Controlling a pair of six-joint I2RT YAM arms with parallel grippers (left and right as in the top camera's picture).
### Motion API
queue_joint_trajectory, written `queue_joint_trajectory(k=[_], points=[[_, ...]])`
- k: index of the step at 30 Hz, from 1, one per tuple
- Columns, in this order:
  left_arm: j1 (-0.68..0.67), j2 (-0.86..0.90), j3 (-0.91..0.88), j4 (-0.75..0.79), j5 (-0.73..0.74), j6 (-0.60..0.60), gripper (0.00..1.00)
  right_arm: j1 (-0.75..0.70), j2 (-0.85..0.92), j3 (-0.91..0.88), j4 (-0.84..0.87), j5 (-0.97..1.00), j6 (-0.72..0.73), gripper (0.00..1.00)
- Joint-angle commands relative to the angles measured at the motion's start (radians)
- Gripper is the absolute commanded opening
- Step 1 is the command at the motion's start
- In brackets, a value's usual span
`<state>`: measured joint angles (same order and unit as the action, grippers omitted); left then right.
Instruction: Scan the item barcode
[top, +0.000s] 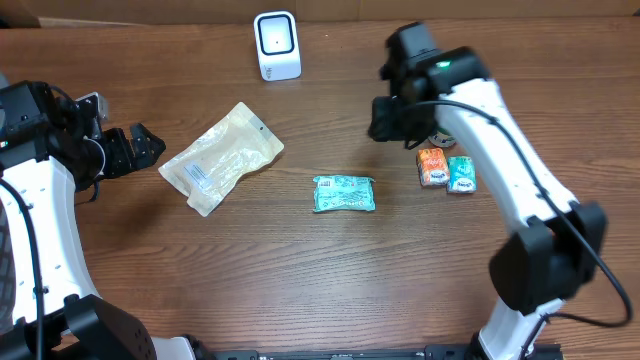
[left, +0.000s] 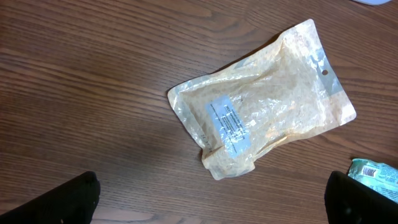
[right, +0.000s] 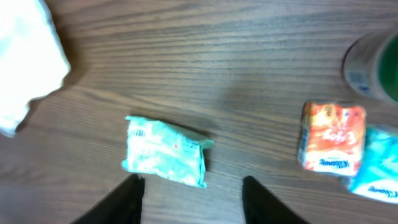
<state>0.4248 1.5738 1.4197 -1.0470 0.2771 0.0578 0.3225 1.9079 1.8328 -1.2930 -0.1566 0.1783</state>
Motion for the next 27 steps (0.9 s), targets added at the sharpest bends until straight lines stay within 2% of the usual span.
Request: queue_joint_trajectory(k=[1, 15, 21, 27], points=[[-0.006, -0.008, 0.002, 0.004, 0.004, -0.010, 0.99, -0.027, 0.002, -0.028, 0.003, -0.111, -0.057, 0.57], [-0.006, -0.008, 0.002, 0.004, 0.004, -0.010, 1.00, -0.043, 0.004, -0.433, 0.317, -0.270, -0.087, 0.75], [-0.006, -0.008, 0.002, 0.004, 0.004, -0.010, 1.00, -0.040, 0.050, -0.546, 0.432, -0.302, -0.074, 0.75], [-0.006, -0.008, 0.002, 0.004, 0.004, -0.010, 1.00, -0.037, 0.095, -0.583, 0.484, -0.328, -0.079, 0.75]])
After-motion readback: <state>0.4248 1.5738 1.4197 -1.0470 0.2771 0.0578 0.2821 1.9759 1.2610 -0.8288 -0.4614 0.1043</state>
